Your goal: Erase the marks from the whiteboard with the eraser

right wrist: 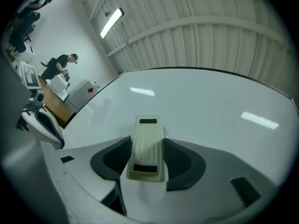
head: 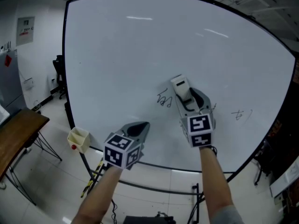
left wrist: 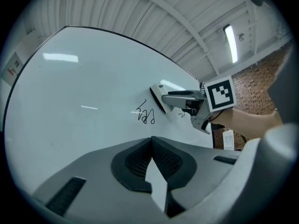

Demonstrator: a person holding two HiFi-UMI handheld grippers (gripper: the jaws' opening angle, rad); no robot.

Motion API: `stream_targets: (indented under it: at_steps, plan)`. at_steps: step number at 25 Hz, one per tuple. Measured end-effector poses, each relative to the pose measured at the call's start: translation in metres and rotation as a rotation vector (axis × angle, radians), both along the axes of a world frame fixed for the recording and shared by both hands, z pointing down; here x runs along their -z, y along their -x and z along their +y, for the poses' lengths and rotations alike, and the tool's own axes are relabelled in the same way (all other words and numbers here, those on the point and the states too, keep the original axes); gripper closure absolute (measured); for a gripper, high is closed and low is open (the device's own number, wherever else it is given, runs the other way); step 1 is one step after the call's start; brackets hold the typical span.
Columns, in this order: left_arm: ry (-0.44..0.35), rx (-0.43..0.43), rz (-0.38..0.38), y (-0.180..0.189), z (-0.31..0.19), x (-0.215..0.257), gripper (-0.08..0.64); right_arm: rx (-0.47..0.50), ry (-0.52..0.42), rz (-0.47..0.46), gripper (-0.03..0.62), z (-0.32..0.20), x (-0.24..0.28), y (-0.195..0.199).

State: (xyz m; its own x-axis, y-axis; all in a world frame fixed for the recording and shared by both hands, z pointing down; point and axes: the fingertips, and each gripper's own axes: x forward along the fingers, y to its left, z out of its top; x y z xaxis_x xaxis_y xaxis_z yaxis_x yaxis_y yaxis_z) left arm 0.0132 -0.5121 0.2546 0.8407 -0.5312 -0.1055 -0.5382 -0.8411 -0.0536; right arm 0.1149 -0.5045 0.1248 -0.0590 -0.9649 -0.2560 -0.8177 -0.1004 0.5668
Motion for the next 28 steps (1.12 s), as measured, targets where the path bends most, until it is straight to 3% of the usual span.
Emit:
stream_targets:
  at_steps: [7,22,28]
  plan:
    - [0.035,0.020,-0.011,0.018,-0.012,-0.018,0.555,-0.082,-0.005,0.072,0.367,-0.007,-0.007,0.008]
    - [0.126,0.154,0.007,0.087,-0.023,-0.059,0.555,0.048,0.204,0.222,0.367,-0.054,-0.116,0.094]
    - [0.116,0.162,0.020,0.093,-0.017,-0.052,0.555,0.008,0.156,0.195,0.365,-0.045,-0.094,0.077]
